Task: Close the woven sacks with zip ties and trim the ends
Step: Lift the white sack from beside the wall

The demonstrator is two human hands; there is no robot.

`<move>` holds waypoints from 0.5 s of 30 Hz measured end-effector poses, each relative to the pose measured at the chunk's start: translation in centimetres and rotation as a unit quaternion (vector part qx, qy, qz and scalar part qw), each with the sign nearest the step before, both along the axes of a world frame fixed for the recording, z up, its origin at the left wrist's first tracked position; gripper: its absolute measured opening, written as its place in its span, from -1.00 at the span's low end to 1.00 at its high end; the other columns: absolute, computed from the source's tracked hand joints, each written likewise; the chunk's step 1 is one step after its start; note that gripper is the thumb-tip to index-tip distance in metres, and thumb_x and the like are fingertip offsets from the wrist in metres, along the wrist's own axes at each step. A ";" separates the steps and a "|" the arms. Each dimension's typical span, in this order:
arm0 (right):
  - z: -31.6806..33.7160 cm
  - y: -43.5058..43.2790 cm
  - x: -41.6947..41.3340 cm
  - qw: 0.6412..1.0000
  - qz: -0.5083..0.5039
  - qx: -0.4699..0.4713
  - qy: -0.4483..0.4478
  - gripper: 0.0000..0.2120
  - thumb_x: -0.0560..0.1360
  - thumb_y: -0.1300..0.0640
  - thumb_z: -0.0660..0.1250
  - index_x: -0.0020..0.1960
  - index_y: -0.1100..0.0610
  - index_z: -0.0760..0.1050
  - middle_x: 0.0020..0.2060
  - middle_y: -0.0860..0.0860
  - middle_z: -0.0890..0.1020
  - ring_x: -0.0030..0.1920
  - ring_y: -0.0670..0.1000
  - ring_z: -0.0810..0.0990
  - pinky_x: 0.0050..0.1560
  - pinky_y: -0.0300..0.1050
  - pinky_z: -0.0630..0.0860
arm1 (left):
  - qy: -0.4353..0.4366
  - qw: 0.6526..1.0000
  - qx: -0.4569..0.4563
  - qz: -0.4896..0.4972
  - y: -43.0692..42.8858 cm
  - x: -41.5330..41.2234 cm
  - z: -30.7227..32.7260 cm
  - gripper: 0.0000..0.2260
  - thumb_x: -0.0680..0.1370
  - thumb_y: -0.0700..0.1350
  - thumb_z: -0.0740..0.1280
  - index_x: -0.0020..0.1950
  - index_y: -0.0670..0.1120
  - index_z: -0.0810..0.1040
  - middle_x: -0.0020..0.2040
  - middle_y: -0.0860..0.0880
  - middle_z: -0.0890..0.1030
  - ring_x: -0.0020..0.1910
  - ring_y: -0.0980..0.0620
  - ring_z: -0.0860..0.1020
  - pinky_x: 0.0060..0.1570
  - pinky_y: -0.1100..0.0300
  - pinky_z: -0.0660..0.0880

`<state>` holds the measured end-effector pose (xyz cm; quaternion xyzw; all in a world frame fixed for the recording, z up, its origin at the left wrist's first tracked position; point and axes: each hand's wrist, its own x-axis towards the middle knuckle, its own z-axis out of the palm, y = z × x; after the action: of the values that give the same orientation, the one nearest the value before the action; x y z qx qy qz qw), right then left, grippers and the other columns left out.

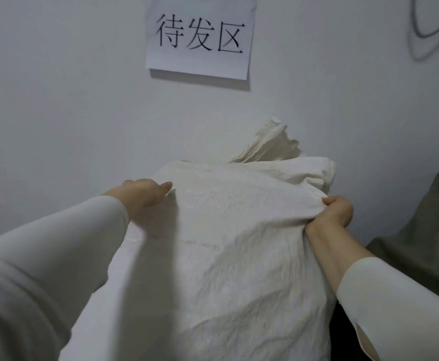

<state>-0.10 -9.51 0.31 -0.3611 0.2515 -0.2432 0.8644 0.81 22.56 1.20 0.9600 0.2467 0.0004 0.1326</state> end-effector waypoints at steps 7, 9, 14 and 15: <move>2.7 3.6 -2.0 0.999 -0.005 -0.039 -0.032 -0.69 0.09 0.27 0.16 -0.45 0.03 0.02 -0.45 -0.03 0.19 -0.43 0.01 0.22 -0.37 -0.23 0.18 | -0.064 0.986 -0.153 0.006 5.8 -1.5 -0.3 -0.23 0.53 0.30 0.07 0.49 -0.28 0.11 0.50 -0.23 0.16 0.47 -0.21 0.16 0.46 0.05 0.08; 3.5 4.6 -2.7 0.998 0.000 -0.054 -0.036 -0.68 -0.06 0.24 0.15 -0.47 0.03 0.02 -0.45 -0.04 0.19 -0.43 0.01 0.21 -0.36 -0.24 0.18 | -0.079 0.976 -0.199 0.034 6.9 -1.8 -0.2 -0.13 0.49 0.31 0.16 0.50 -0.31 -0.02 0.51 -0.24 0.11 0.48 -0.23 0.13 0.46 0.02 0.08; 4.1 5.7 -4.1 0.996 0.011 -0.061 -0.058 -0.75 -0.06 0.23 0.12 -0.49 0.04 0.07 -0.51 -0.07 0.21 -0.49 -0.02 0.21 -0.40 -0.28 0.20 | -0.119 0.937 -0.315 0.090 9.5 -1.8 -1.2 0.10 0.32 0.38 0.34 0.51 -0.21 -0.18 0.53 -0.21 0.02 0.50 -0.23 0.05 0.48 -0.06 0.01; 4.2 5.7 -4.4 0.996 0.009 -0.060 -0.064 -0.76 -0.05 0.23 0.12 -0.49 0.04 0.07 -0.52 -0.07 0.21 -0.49 -0.02 0.21 -0.41 -0.28 0.20 | -0.123 0.931 -0.334 0.079 9.8 -1.7 -1.8 0.00 0.35 0.36 0.32 0.52 -0.21 -0.02 0.52 -0.19 0.12 0.48 -0.22 0.14 0.45 -0.04 0.08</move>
<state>-4.49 -3.77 4.49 -0.3983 0.1772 -0.2725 0.8577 -0.93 32.40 -0.57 0.8301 0.2892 0.0468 0.4745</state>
